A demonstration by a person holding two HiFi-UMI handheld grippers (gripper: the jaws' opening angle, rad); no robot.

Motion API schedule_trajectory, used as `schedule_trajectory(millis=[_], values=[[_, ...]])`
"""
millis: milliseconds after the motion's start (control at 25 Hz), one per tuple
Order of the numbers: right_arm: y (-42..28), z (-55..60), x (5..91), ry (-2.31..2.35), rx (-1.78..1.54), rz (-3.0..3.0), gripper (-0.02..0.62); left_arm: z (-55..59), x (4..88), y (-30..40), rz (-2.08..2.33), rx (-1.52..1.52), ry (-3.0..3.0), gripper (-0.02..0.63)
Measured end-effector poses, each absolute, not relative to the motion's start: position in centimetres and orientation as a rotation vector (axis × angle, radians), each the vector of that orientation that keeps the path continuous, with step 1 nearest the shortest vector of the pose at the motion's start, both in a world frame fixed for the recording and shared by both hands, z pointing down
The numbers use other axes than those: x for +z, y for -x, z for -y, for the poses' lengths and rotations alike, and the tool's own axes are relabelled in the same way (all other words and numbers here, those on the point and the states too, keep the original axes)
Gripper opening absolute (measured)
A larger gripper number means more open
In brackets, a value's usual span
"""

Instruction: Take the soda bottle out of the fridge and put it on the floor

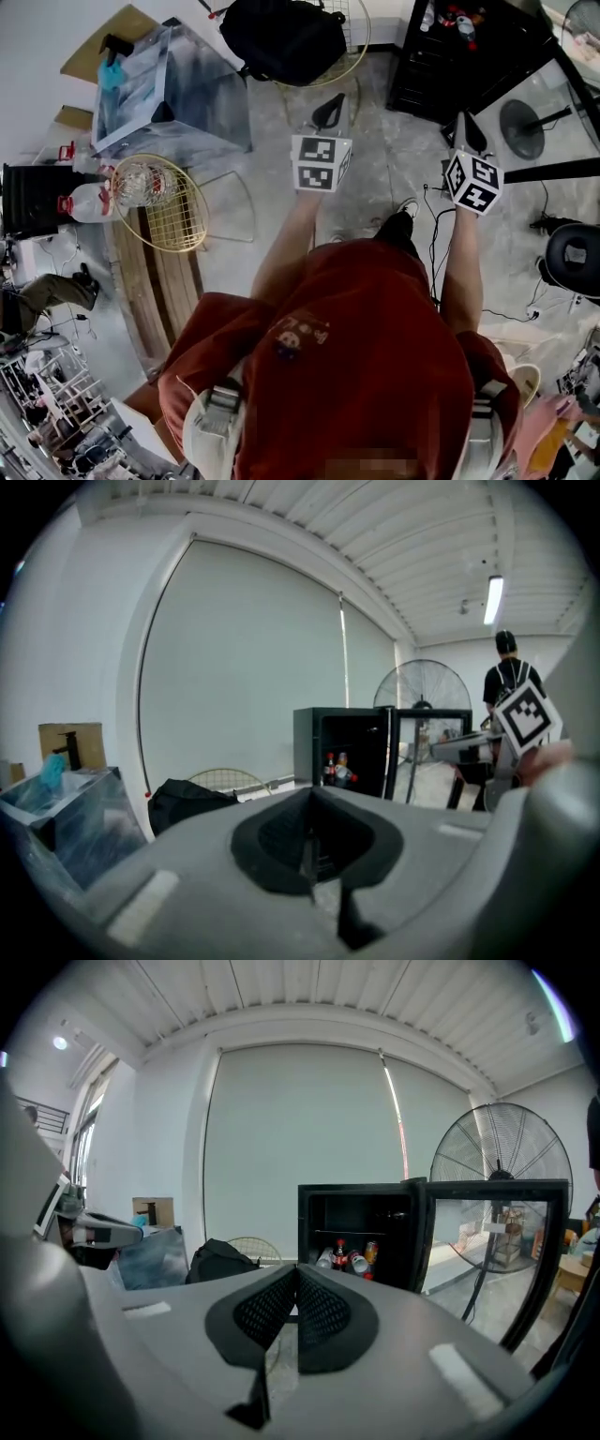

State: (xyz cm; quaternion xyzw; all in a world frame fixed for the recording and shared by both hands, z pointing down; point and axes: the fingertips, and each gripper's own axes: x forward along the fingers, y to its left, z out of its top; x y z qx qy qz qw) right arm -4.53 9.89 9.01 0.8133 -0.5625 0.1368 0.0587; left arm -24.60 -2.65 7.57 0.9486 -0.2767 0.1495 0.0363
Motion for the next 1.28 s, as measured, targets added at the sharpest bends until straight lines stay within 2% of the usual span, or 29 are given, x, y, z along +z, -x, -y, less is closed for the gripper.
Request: schedule_trajectory(millis=[480, 760, 1040, 1280], values=[[-11.6, -10.7, 10.2, -2.53, 0.528, 1.7, 0.0, 2.1, 6.9, 5.9, 0.749, 0.555, -2.961, 0.0], [-19.8, -10.8, 11.6, -2.55, 0.575, 1.715, 0.0, 2.1, 7.8, -2.4, 0.75, 0.599, -2.957, 0.0], [-23.8, -9.7, 13.2, -2.522, 0.615, 1.746, 0.0, 2.8, 8.9, -6.0, 0.797, 0.635, -2.936, 0.0], [-23.3, -7.4, 13.7, -2.494, 0.62, 1.754, 0.0, 4.6, 9.9, -5.7, 0.784, 0.621, -2.909, 0.0]])
